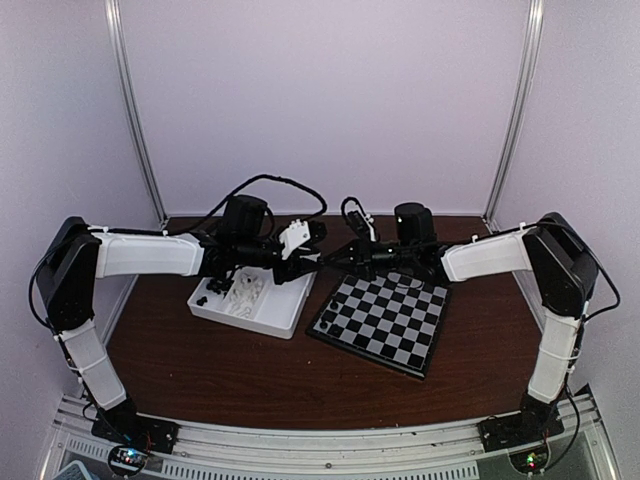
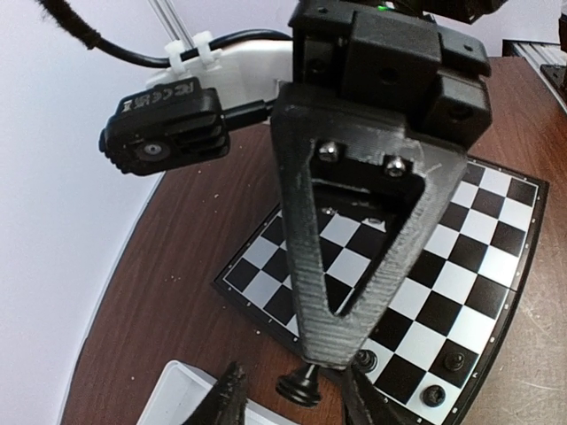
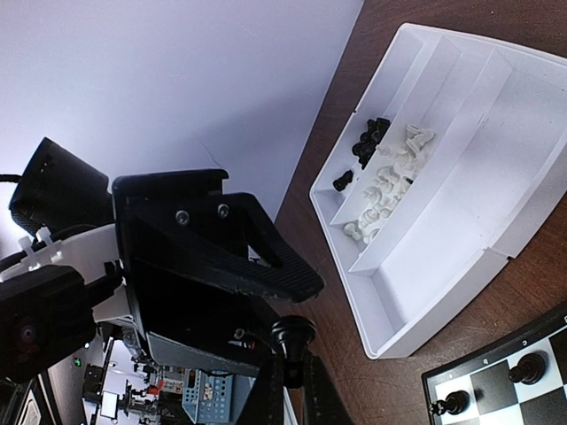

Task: Set up the chess pieces on the board
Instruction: Place the chess piece on the chessboard.

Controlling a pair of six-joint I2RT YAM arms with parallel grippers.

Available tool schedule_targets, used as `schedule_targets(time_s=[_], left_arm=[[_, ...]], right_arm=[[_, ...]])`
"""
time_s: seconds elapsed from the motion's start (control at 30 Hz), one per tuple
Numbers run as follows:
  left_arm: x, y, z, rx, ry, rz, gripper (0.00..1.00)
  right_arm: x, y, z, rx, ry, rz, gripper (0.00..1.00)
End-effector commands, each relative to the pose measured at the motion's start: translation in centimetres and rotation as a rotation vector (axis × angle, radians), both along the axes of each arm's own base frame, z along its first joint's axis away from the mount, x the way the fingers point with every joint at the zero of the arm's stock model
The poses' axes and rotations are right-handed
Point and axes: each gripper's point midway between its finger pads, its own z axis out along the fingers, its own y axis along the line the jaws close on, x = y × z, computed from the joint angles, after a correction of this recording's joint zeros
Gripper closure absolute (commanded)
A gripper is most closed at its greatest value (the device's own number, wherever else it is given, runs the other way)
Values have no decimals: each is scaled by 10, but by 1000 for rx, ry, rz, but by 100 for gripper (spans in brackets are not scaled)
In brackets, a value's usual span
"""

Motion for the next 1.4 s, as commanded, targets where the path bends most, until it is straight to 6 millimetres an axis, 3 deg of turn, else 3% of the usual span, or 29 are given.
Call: schedule_targets(time_s=[0.0, 0.13, 0.27, 0.33, 0.4, 0.6, 0.73, 1.03, 1.2, 1.37], left_arm=[[-3, -2, 21, -78, -49, -2, 59], [-6, 4, 27, -107, -58, 21, 48], [-6, 11, 32, -120, -46, 66, 39], [2, 19, 34, -120, -37, 142, 34], [16, 29, 37, -130, -31, 258, 23], [42, 60, 47, -186, 44, 486, 14], [61, 84, 51, -220, 111, 666, 3], [78, 133, 37, -199, 297, 935, 2], [82, 155, 32, -244, 395, 980, 2], [79, 168, 35, -257, 379, 1006, 2]], right_arm=[[8, -11, 9, -8, -37, -35, 100], [16, -33, 0, -97, -48, -65, 100], [22, -59, -19, -310, -78, -76, 100], [21, -72, -29, -452, -98, -68, 100], [21, -83, -36, -555, -108, -61, 100], [17, -104, -58, -834, -112, -11, 100], [16, -100, -61, -947, -155, 22, 100], [24, -78, -69, -1082, -212, 80, 100], [22, -69, -80, -1128, -219, 115, 100], [4, -68, -92, -1134, -192, 149, 100]])
